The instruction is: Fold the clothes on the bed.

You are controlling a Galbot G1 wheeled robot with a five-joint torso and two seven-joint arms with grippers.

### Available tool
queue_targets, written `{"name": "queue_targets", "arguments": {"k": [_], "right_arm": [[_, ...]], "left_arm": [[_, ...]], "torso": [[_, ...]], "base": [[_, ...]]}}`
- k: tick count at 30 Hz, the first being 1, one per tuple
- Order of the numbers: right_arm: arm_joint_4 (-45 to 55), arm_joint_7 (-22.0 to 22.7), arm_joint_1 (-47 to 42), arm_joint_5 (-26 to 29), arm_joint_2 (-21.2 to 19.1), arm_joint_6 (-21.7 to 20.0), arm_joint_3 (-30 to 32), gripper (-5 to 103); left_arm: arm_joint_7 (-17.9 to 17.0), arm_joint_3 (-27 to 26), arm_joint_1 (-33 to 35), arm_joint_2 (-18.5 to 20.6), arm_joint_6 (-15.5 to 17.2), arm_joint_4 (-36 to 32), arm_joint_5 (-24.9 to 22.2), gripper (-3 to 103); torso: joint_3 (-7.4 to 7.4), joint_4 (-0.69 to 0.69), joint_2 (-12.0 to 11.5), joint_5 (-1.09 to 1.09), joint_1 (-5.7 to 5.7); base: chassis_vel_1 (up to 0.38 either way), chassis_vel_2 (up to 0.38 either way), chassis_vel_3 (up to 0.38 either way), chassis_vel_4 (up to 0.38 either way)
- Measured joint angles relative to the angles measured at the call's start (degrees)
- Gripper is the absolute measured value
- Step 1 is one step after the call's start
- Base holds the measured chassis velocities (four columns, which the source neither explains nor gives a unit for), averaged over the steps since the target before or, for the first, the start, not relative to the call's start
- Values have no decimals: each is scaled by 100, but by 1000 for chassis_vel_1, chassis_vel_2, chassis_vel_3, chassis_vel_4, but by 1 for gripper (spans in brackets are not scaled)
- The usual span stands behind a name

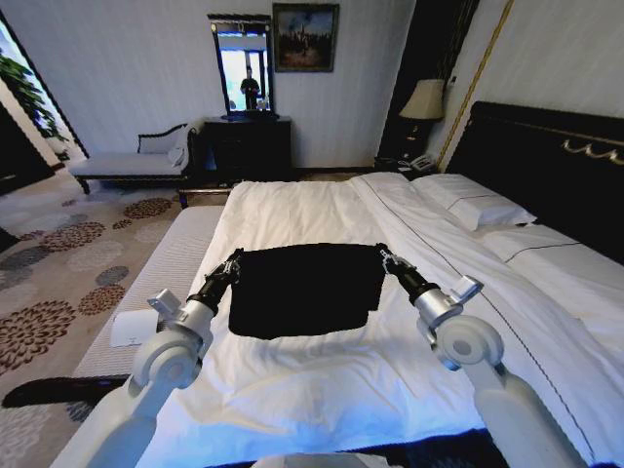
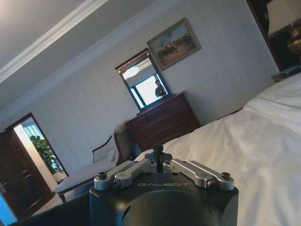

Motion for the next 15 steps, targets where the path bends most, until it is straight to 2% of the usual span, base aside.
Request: {"name": "queue_targets", "arguments": {"k": [4,10,12,15], "right_arm": [[474,301,-466,354,108,-100,117,0],[1300,469,-1559,93,479,-203,400,0],[1361,501,-1619,86,510,-217,422,0],[1566,860,-2062,207,851,-441,588,0]], "left_arm": [[-60,-123,581,-116,-1,-294,120,4],[-60,-496,1764,-361,-21,-926,423,4],[-91,-524,1877,-378,-21,-970,439,4],[-284,-573,2517,-385,52,-1027,516,4]], "torso": [[0,0,0,-1,1],[-2,0,1,-1,-1],[-2,0,1,-1,-2],[-1,-1,1,1,-1]], "base": [[0,0,0,0],[0,0,0,0],[0,0,0,0],[0,0,0,0]]}}
